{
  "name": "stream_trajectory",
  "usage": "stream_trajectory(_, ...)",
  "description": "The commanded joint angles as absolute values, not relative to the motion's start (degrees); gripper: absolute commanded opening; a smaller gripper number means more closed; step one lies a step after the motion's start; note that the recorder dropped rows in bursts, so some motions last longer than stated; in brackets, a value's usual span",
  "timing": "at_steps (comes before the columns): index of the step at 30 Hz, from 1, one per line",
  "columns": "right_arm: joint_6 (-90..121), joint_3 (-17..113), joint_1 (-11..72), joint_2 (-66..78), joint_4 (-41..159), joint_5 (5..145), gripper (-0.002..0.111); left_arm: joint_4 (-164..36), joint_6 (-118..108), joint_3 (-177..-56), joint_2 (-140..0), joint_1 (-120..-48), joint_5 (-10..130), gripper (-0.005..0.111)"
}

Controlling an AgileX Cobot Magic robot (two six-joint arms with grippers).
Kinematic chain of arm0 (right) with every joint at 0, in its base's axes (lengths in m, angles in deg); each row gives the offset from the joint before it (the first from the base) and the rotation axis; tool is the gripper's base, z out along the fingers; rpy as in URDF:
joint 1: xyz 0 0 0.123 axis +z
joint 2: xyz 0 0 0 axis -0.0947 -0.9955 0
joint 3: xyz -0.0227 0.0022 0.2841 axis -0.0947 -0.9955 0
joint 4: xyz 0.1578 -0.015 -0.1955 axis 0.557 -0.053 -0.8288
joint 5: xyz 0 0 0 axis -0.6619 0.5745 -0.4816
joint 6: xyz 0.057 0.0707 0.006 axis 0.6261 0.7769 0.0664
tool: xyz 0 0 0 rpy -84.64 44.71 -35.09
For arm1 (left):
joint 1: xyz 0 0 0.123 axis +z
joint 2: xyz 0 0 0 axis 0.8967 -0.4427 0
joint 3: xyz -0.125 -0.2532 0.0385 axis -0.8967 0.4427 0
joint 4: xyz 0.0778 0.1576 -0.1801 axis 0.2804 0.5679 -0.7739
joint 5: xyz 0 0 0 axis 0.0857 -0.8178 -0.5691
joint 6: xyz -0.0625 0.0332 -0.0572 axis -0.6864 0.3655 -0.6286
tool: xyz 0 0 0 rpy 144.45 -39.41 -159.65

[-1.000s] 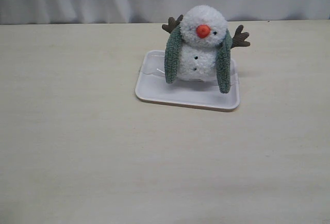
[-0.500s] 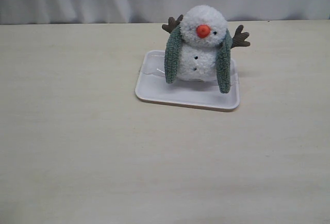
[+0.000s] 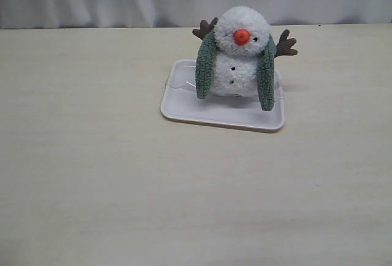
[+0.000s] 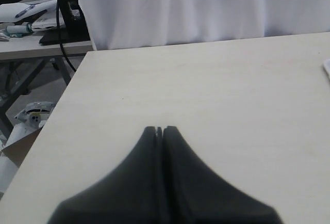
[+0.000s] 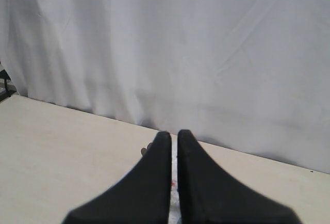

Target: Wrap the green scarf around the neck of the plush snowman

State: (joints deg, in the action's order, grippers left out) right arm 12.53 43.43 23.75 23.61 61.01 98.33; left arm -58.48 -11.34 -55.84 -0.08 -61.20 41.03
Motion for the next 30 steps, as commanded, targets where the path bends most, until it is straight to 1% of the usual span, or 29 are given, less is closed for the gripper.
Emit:
stream_trajectory(1, 12.7, 41.6, 23.5, 24.8, 60.6, 97.8, 0.004, -58.6, -11.7, -55.7, 0.0, -61.1, 41.2, 0.0)
stream_trajectory(9, 12.7, 32.3, 23.5, 36.8, 60.6, 97.8, 0.004, -58.6, -11.7, -55.7, 0.0, -61.1, 41.2, 0.0)
stream_trajectory(19, 12.7, 21.4, 23.3, 59.4, 59.8, 97.8, 0.004, -58.6, -11.7, -55.7, 0.0, -61.1, 41.2, 0.0)
stream_trajectory(25, 12.7, 15.4, 17.1, 70.4, 58.8, 93.0, 0.004, -58.6, -11.7, -55.7, 0.0, -61.1, 41.2, 0.0)
stream_trajectory(30, 12.7, 13.1, 11.5, 76.1, 58.5, 87.6, 0.004, -58.6, -11.7, -55.7, 0.0, -61.1, 41.2, 0.0)
